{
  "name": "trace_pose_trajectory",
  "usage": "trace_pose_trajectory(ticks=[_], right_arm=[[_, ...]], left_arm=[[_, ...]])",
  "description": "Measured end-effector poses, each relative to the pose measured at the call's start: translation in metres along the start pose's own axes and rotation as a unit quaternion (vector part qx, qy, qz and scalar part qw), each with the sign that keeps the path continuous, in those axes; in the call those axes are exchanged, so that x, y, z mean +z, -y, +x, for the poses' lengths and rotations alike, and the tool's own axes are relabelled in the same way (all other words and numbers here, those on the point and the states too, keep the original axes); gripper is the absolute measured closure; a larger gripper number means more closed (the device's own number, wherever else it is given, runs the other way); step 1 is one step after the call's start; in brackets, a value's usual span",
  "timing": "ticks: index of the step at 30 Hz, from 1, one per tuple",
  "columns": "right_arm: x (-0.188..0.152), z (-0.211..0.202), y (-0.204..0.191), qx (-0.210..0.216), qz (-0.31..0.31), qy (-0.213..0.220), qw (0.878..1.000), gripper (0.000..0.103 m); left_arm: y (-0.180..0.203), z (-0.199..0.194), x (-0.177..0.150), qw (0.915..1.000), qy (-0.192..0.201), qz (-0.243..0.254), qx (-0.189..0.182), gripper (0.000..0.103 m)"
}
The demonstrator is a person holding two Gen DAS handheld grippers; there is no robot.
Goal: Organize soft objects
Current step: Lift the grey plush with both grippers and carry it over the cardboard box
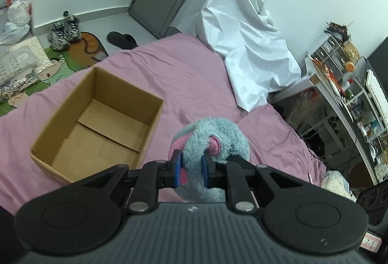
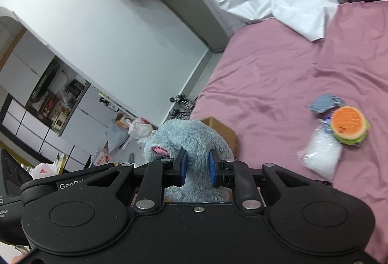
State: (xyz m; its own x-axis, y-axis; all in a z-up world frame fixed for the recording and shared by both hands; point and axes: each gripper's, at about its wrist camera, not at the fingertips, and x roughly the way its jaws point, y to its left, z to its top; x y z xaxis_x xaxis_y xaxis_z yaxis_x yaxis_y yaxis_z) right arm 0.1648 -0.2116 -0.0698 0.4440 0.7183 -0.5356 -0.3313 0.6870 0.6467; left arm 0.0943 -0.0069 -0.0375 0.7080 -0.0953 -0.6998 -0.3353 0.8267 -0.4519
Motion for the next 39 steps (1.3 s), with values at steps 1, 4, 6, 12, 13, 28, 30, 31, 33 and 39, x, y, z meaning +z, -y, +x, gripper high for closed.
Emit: trace_pose_trajectory(ticks=[1,4,6,12,13,28,30,31,33,39], right_arm=[[0.000,0.003,-0.003,0.001,-0.002,-0.001,1.000,0.085],[-0.001,0.011,-0.014,0.003,-0.012,-0.004,1.000,0.085],[-0.002,0.016,-0.020,0.004,-0.016,-0.006,1.000,0.085],[-0.003,0.035,-0.035,0.003,-0.023,-0.016,1.000,0.085],[-0.003,0.039,-0.038,0.002,-0.024,-0.018,1.000,0.085],[-0.012,0.087,-0.054,0.001,-0.041,-0.035,0.999,0.084],[-0.012,0.091,-0.055,-0.002,-0.043,-0.033,0.999,0.084],[-0.013,0.092,-0.055,-0.002,-0.042,-0.032,0.999,0.084],[-0.015,0.094,-0.054,-0.001,-0.037,-0.033,0.999,0.081],[-0.014,0.103,-0.050,-0.016,-0.018,-0.037,0.999,0.076]], left_arm=[[-0.003,-0.002,0.001,1.0000,0.002,-0.002,0.001,0.087],[-0.013,-0.005,0.006,0.9999,0.008,-0.009,0.004,0.087],[-0.019,-0.006,0.010,0.9998,0.011,-0.014,0.006,0.087],[-0.039,-0.005,0.018,0.9995,0.016,-0.024,0.011,0.087],[-0.042,-0.005,0.020,0.9995,0.016,-0.026,0.012,0.087],[-0.096,0.022,0.041,0.9987,0.003,-0.048,0.016,0.089],[-0.100,0.027,0.043,0.9987,-0.001,-0.049,0.013,0.089],[-0.103,0.031,0.044,0.9987,-0.002,-0.050,0.012,0.090],[-0.106,0.036,0.047,0.9986,-0.006,-0.051,0.010,0.090],[-0.116,0.056,0.053,0.9983,-0.021,-0.053,0.011,0.091]])
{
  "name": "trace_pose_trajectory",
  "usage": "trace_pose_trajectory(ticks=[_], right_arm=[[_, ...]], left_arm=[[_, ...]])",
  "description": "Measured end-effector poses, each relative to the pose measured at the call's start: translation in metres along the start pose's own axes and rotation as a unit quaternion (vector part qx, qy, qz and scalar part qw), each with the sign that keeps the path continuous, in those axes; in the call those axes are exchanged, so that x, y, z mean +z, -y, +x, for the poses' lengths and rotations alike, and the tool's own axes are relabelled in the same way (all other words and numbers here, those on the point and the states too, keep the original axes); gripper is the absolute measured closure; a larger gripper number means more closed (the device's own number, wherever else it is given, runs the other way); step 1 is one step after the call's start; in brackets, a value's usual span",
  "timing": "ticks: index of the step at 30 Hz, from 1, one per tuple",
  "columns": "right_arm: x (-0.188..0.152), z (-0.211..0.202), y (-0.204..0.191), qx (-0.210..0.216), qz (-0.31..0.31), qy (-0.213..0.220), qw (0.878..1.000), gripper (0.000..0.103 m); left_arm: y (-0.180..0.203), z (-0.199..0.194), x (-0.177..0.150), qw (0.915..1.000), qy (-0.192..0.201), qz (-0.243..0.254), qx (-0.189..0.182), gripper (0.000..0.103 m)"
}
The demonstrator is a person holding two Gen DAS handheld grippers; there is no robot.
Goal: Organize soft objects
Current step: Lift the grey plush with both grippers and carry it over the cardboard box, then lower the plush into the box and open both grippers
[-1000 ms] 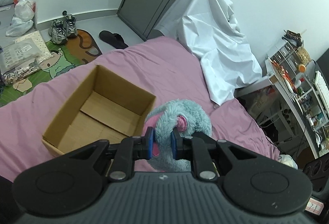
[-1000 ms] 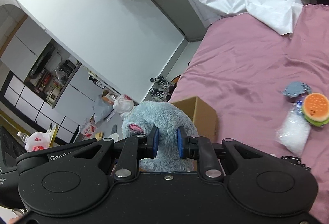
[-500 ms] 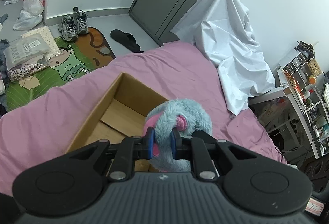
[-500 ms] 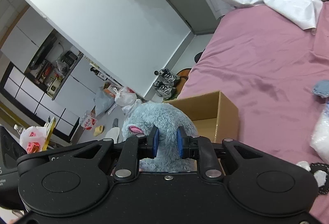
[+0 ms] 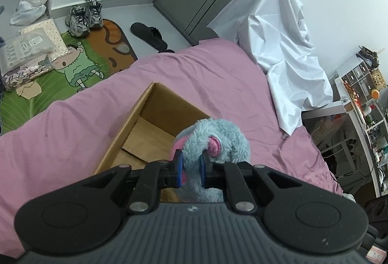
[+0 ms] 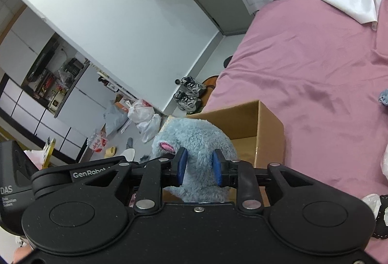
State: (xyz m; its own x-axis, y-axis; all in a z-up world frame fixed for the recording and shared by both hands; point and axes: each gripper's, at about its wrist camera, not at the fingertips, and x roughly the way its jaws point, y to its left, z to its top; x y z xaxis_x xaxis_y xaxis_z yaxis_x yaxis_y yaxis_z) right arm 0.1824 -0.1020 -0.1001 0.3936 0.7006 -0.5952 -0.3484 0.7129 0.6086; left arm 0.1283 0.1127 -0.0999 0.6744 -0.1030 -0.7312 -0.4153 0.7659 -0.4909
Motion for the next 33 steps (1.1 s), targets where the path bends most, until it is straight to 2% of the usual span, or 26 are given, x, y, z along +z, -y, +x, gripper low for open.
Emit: trace_pose_trajectory(ticks=[12,16,19,22,24,26,28,30,32,33], right_arm=[[0.003,0.014,0.022,-0.051,0.042,-0.014,0.998,0.073],[0.004,0.015,0.028,-0.046,0.050,-0.015,0.998,0.073],[0.005,0.017,0.030,-0.041,0.054,-0.020,0.998,0.073],[0.006,0.018,0.031,-0.040,0.056,-0.020,0.997,0.073],[0.007,0.017,0.031,-0.039,0.054,-0.019,0.998,0.073],[0.007,0.016,0.030,-0.038,0.051,-0.018,0.998,0.073],[0.006,0.016,0.029,-0.038,0.049,-0.020,0.998,0.073],[0.006,0.016,0.027,-0.037,0.047,-0.022,0.998,0.073],[0.006,0.013,0.023,-0.035,0.041,-0.019,0.998,0.071],[0.006,0.010,0.020,-0.034,0.037,-0.015,0.999,0.066]], left_arm=[[-0.004,0.037,0.018,0.9995,-0.013,0.005,0.029,0.090],[-0.002,0.047,0.024,0.9991,-0.017,0.010,0.036,0.090],[0.000,0.052,0.025,0.9977,-0.018,0.015,0.064,0.087],[0.002,0.056,0.028,0.9935,-0.019,0.031,0.108,0.084],[0.000,0.055,0.031,0.9923,-0.024,0.024,0.119,0.082],[0.001,0.048,0.033,0.9927,-0.019,0.022,0.117,0.075],[0.005,0.041,0.034,0.9919,-0.012,0.028,0.123,0.060],[0.010,0.033,0.034,0.9905,-0.004,0.035,0.133,0.050],[0.013,0.025,0.033,0.9889,0.003,0.038,0.143,0.041],[0.014,0.022,0.031,0.9883,0.006,0.038,0.147,0.037]])
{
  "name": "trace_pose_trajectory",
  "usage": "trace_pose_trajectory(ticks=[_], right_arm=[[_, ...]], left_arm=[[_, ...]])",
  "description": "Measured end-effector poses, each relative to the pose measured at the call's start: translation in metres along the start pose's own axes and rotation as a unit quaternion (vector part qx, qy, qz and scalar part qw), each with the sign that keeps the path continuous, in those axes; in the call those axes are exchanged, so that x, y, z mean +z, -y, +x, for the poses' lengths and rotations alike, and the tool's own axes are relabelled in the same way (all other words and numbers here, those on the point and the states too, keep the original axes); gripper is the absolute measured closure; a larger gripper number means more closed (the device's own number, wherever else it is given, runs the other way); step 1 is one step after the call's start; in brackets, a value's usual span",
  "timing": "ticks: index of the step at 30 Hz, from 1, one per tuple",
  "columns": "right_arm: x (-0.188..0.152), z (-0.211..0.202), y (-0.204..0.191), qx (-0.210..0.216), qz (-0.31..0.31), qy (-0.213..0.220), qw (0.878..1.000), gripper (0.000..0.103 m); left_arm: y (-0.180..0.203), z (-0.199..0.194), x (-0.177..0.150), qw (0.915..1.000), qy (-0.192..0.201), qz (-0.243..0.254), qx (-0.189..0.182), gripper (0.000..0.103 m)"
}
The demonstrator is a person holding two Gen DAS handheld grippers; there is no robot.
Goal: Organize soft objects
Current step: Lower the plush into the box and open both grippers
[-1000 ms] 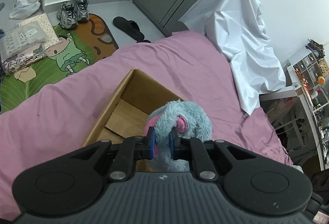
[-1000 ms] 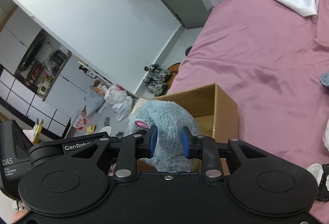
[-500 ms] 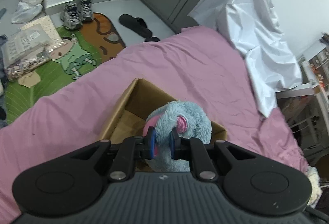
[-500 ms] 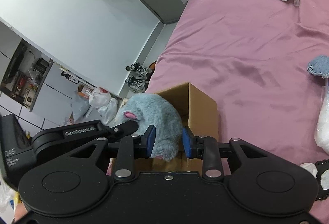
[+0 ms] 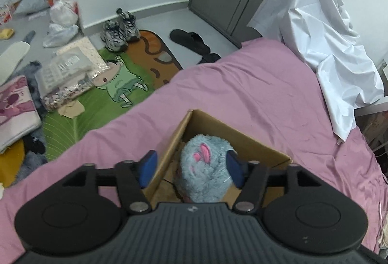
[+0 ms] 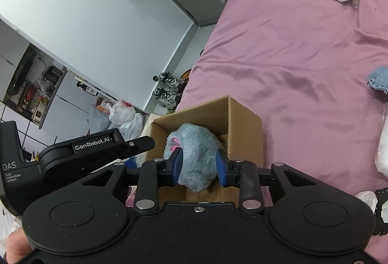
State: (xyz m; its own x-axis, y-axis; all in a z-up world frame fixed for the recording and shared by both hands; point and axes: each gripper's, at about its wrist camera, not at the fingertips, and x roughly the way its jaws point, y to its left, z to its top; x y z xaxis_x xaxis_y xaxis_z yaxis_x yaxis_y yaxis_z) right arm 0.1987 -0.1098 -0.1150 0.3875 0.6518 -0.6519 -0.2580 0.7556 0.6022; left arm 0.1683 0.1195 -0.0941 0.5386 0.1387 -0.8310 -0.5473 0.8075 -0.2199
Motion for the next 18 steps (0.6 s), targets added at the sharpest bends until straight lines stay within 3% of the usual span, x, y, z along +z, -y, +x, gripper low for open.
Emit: trace_pose_trajectory(ticks=[8,10,12,18], right_arm=[[-0.002,-0.018,-0.012,-0.012,-0.032,0.022,0.999,0.049],[-0.002,-0.027,-0.015,-0.016,-0.042,0.030,0.999,0.035],[-0.001,-0.037,-0.018,-0.015,-0.048,0.043,0.998,0.027],[-0.003,-0.074,-0.022,-0.009,-0.063,0.075,0.995,0.011]], left_arm=[[0.001,-0.031,-0.010,0.9997,0.016,0.011,0.014,0.029],[0.002,-0.040,-0.012,0.9997,0.021,0.012,0.008,0.025],[0.003,-0.050,-0.015,0.9996,0.025,0.014,0.007,0.021],[0.010,-0.067,-0.026,0.9995,0.016,0.021,0.019,0.015]])
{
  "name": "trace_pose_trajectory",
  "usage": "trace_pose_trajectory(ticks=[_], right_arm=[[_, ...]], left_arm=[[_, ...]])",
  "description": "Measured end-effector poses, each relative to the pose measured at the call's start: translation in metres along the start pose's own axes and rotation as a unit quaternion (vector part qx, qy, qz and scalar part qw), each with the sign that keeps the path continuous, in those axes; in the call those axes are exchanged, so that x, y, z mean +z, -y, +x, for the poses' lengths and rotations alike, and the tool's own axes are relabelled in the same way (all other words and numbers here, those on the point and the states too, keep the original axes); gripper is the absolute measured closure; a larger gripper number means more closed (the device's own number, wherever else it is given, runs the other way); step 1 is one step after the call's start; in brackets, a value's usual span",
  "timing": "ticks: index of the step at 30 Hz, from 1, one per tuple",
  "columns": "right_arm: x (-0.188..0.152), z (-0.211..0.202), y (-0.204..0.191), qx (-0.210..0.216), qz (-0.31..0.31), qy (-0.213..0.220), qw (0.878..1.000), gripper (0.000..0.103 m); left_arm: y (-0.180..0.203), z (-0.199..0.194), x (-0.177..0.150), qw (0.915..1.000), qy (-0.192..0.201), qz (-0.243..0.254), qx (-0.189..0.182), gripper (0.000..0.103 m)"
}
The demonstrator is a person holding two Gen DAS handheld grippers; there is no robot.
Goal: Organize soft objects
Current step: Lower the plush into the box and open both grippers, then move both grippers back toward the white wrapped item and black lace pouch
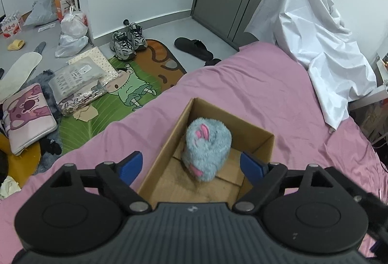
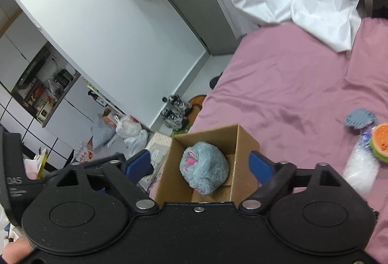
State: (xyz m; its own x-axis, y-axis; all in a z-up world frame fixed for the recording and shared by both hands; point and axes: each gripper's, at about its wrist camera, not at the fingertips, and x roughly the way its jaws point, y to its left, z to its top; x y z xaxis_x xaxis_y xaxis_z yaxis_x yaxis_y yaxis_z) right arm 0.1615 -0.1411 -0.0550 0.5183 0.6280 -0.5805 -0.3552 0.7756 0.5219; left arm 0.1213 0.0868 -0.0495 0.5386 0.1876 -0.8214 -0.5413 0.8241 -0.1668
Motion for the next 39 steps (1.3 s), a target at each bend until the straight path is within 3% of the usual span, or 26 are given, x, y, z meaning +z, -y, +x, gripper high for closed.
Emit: trace_pose_trajectory(ticks=[7,10,16,26,39], right_arm=[[-0.002,-0.021,0.021,-0.026,0.015,0.012,0.999,0.005],[-0.004,-0.032,0.029,-0.036,0.016,0.018,0.999,0.000],[-0.005,-0.052,0.043,-0.049,0.023,0.025,0.998,0.000],[-0.010,-0.085,0.060,-0.050,0.027,0.036,0.998,0.000],[-0.026,-0.111,0.084,-0.097,0.042,0.054,0.993,0.000]], left_arm=[[0.011,-0.019,-0.013,0.9999,-0.008,-0.002,-0.010,0.001],[0.018,-0.028,-0.020,1.0000,-0.003,0.005,-0.008,0.001],[0.031,-0.041,-0.033,0.9997,0.007,0.019,-0.016,0.000],[0.053,-0.067,-0.051,0.9964,0.037,0.037,-0.067,0.000],[0.074,-0.069,-0.080,0.9944,0.014,0.067,-0.080,0.000]])
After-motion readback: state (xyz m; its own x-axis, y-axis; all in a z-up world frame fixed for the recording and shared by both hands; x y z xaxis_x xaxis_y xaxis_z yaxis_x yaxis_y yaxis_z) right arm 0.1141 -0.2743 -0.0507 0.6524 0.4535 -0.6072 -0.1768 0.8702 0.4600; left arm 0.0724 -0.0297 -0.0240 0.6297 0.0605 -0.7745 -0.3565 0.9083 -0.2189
